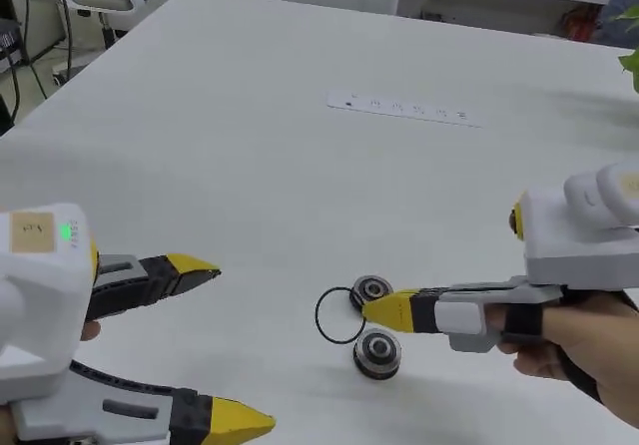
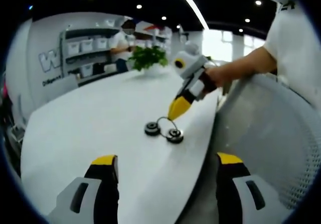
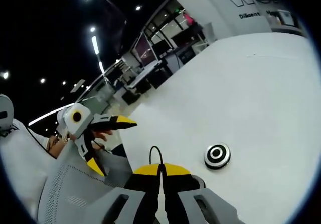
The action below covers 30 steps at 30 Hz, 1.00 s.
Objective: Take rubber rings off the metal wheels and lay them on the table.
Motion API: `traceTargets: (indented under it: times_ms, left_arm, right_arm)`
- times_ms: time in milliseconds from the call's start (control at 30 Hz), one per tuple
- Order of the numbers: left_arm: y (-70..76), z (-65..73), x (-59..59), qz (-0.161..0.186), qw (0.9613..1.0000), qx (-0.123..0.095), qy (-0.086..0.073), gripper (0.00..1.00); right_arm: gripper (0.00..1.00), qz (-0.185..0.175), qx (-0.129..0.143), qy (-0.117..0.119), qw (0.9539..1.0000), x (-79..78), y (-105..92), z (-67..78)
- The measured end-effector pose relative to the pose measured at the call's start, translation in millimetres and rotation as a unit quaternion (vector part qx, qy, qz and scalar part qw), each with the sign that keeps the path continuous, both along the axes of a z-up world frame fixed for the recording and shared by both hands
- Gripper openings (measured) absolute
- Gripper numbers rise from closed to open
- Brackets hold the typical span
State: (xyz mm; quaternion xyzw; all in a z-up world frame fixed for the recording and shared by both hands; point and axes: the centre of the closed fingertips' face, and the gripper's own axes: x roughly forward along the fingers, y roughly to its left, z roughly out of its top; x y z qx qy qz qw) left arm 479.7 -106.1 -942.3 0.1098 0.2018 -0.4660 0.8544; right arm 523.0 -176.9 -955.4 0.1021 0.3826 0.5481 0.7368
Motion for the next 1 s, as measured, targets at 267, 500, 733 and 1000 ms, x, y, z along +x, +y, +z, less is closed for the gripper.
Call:
traceTargets:
  times_ms: [267, 500, 733, 1000]
  left_arm:
    - [-1.1, -0.9, -1.2, -0.003, 1.0000, -0.005, 0.003, 0.84]
    - [-3.4, 1.2, -1.5, -0.005, 0.9999, -0.012, 0.003, 0.83]
    - [-3.3, 0.6, -2.0, -0.004, 0.9999, -0.011, 0.004, 0.83]
    - [-3.1, -1.4, -2.6, -0.005, 1.0000, -0.005, 0.005, 0.83]
  right_arm:
    - [0.00, 0.006, -0.009, -0.002, 0.9999, 0.5, 4.1, -1.5]
    - [0.00, 0.027, -0.029, -0.011, 0.9992, -2.0, 10.7, -6.3]
    - [0.00, 0.046, -0.046, -0.013, 0.9978, -6.5, 18.6, -13.6]
    - [0.00, 0.058, -0.071, -0.013, 0.9957, -9.6, 21.3, -27.6]
